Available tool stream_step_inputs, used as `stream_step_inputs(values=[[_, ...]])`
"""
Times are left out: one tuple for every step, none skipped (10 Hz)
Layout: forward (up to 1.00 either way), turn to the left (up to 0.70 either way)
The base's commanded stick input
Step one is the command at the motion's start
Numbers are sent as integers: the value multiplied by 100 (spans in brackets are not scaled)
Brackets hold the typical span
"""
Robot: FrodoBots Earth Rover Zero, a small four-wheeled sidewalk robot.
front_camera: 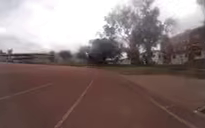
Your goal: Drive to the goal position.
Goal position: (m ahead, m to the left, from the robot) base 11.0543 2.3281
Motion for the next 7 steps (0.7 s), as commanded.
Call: stream_step_inputs(values=[[85,0],[85,-2],[85,-6],[85,-7],[85,-5],[85,-3],[85,-1]])
